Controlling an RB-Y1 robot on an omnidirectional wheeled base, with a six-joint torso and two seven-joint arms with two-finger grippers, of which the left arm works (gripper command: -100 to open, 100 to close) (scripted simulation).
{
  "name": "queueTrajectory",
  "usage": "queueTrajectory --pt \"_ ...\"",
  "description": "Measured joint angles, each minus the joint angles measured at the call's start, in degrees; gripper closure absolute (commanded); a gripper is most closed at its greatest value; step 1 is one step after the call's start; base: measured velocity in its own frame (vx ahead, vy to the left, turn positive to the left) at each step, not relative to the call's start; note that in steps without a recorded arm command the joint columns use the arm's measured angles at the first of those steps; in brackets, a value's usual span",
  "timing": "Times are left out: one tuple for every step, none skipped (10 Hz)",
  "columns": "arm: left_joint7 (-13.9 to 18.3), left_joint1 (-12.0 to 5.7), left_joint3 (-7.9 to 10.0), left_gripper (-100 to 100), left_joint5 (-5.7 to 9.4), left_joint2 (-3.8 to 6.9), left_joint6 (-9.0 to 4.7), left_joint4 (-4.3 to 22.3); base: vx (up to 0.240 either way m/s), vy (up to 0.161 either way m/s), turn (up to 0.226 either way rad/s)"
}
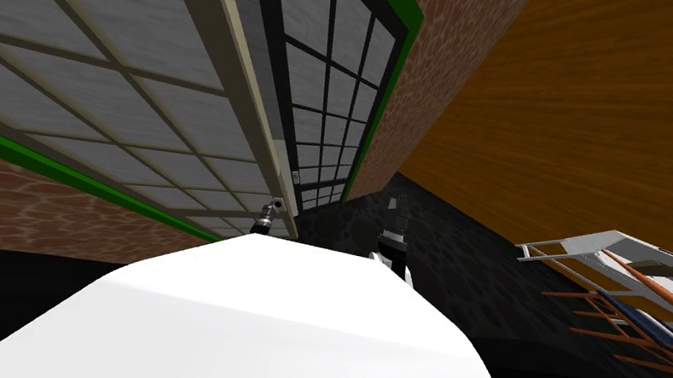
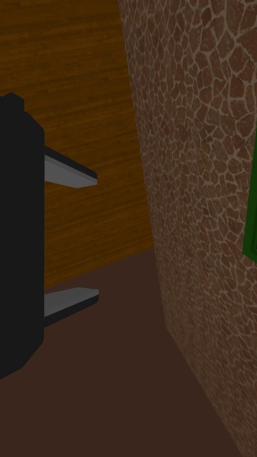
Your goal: Pull the door open
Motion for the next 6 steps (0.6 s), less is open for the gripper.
queueTrajectory --pt "1.0 -0.52 -0.12 100 0.28 -0.03 -0.32 0.9 -0.036 0.010 -0.060" --pt "2.5 -0.77 -0.37 100 0.79 0.08 -0.74 1.6 -0.050 0.013 -0.090" --pt "4.1 -0.63 -0.67 100 1.51 0.15 -0.82 1.6 -0.042 0.016 -0.037" --pt "5.5 -0.75 -0.89 100 1.83 0.20 -0.75 1.7 -0.048 0.019 -0.074" --pt "7.2 -0.32 -1.18 100 2.35 0.37 -0.16 0.9 -0.043 0.016 -0.027" --pt "8.3 -0.19 -1.29 100 2.64 0.28 0.20 0.4 -0.039 0.007 -0.040"
